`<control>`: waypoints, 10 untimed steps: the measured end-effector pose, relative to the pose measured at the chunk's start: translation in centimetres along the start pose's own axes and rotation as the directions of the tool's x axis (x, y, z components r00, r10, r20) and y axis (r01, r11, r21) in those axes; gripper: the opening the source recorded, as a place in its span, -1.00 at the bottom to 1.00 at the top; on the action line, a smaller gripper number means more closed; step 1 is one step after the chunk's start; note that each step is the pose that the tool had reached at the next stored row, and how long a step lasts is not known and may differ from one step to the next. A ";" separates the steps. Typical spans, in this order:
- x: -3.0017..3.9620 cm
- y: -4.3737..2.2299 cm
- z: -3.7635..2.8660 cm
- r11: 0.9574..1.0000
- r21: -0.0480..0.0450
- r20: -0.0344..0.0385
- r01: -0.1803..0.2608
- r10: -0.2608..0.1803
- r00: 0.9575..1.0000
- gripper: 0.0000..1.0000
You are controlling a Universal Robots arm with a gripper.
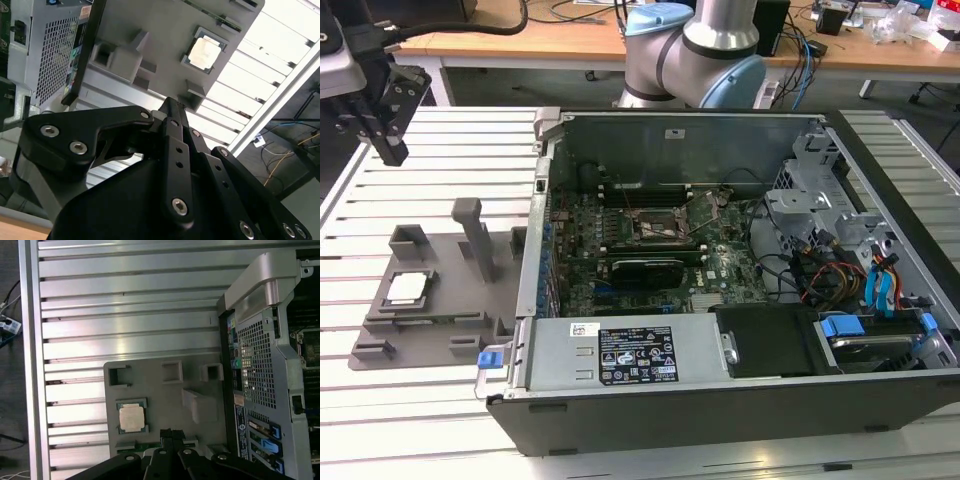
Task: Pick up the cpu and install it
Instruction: 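Reach for the cpu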
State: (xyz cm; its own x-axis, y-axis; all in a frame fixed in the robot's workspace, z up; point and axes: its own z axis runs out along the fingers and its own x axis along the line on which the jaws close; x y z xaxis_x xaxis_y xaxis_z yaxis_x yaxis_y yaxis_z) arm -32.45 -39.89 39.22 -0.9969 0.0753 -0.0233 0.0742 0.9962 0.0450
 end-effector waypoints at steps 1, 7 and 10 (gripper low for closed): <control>0.29 -0.02 0.00 1.000 0.000 0.000 0.000 0.000 1.000 -0.79; 2.05 -0.15 -0.05 1.000 0.000 0.000 0.000 0.000 1.000 -0.79; 2.58 -0.19 -0.06 1.000 0.000 0.000 0.000 0.000 1.000 -0.79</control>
State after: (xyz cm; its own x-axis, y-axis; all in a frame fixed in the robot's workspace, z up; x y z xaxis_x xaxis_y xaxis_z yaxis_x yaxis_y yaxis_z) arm -35.04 -39.89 39.21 -0.9969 0.0753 -0.0233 0.0742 0.9962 0.0451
